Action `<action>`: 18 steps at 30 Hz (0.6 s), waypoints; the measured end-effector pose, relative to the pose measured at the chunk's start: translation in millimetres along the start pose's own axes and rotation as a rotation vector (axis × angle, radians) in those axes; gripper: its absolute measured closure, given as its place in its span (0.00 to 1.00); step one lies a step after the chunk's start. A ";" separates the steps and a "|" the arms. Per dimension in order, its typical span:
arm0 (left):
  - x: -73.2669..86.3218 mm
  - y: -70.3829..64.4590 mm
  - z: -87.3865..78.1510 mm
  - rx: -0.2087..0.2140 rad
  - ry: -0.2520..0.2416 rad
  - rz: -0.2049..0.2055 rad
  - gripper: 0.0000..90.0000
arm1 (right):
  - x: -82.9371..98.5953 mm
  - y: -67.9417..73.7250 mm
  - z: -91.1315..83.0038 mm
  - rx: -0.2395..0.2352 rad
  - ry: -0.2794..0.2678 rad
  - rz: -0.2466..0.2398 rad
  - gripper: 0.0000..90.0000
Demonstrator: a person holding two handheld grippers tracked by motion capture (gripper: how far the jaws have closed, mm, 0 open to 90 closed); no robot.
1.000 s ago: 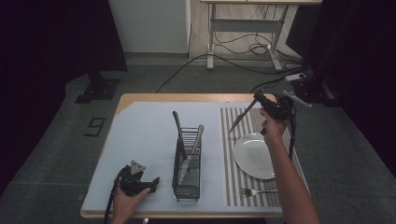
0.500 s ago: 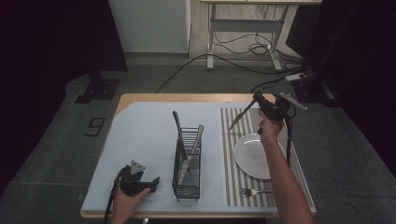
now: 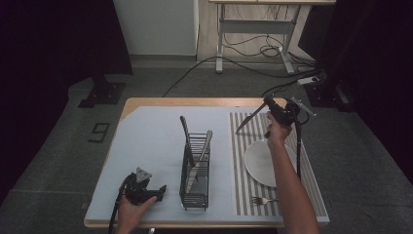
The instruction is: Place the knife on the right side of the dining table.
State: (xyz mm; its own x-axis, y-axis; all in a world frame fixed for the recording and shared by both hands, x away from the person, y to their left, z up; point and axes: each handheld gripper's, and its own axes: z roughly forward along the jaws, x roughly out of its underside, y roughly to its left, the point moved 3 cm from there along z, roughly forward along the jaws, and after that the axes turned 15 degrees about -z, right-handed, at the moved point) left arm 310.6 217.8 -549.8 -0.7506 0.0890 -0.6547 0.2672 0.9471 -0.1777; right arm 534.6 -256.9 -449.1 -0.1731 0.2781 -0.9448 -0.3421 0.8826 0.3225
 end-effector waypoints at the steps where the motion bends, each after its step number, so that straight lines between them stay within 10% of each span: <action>1: 0.0 0.0 0.0 0.000 0.000 0.000 0.07 | 0.8 -1.3 -0.8 0.004 0.004 -0.002 0.93; 18: -0.1 0.0 0.1 0.001 0.001 -0.002 0.07 | 14.6 -42.7 -19.1 0.080 0.104 0.053 0.87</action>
State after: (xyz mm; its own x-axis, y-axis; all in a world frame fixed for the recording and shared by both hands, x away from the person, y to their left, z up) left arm 310.7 217.8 -549.8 -0.7514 0.0877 -0.6540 0.2666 0.9470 -0.1793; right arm 529.1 -297.8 -475.6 -0.2850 0.2879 -0.9143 -0.2561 0.8963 0.3620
